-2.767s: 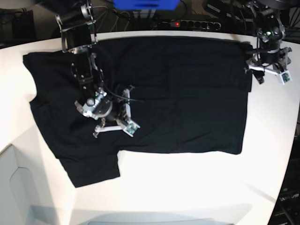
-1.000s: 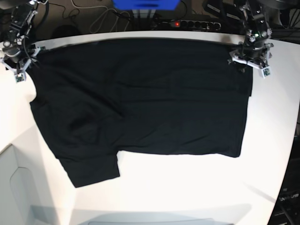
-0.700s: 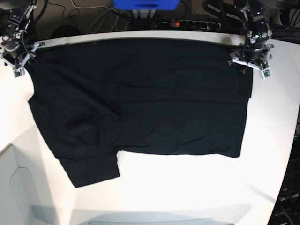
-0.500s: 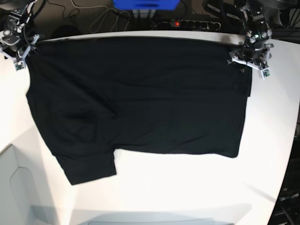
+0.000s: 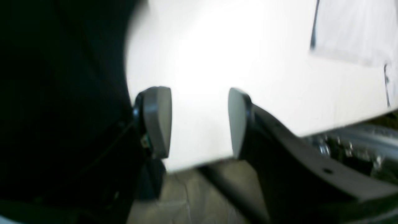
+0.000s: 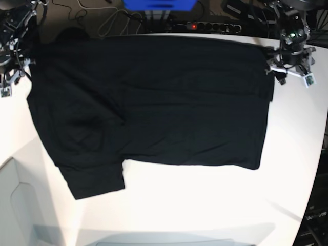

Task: Fold the T-shirt properly
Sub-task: 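Move both grippers down the shirt sides to grasp the hem corners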

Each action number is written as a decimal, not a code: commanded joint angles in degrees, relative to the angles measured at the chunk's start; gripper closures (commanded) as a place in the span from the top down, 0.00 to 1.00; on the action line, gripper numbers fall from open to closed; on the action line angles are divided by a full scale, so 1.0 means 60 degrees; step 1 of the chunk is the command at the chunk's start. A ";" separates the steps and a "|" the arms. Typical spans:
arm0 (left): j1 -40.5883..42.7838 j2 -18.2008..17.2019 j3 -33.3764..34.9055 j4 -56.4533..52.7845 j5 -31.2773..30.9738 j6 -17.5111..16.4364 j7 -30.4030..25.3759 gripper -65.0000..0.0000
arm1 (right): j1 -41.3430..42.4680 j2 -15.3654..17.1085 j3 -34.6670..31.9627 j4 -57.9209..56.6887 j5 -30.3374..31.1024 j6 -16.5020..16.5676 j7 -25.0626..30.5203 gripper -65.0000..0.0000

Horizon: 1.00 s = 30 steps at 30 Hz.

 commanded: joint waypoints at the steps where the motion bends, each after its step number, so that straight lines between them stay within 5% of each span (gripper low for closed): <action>1: -0.0343 -0.0108 -0.0064 0.0219 -0.0009 0.0042 -0.0227 0.62 | 0.0481 0.0067 -0.0151 0.0099 -0.0060 -0.0038 0.0112 0.46; 11: -0.3918 -0.0079 0.1226 -0.0982 0.0079 0.0100 -0.0285 0.62 | 0.4950 0.0023 -0.2012 -0.3051 -0.0119 -0.0038 0.0112 0.46; 19: -0.7141 -0.0123 0.2354 -0.5100 0.0489 0.0130 -0.0329 0.62 | 0.7500 0.0213 -0.1983 -0.6670 -0.0119 -0.0038 0.0361 0.46; 24: -0.8577 -0.0108 0.3306 -0.7898 0.2013 0.0115 -0.2395 0.62 | 0.7763 0.0330 -0.1997 -0.7871 -0.0104 -0.0807 0.1563 0.46; 30: -1.0086 -0.0211 0.3687 -1.1283 0.3083 0.0130 -0.4154 0.62 | 0.7676 0.0360 -0.1968 -0.8340 -0.0104 -0.0836 0.2222 0.46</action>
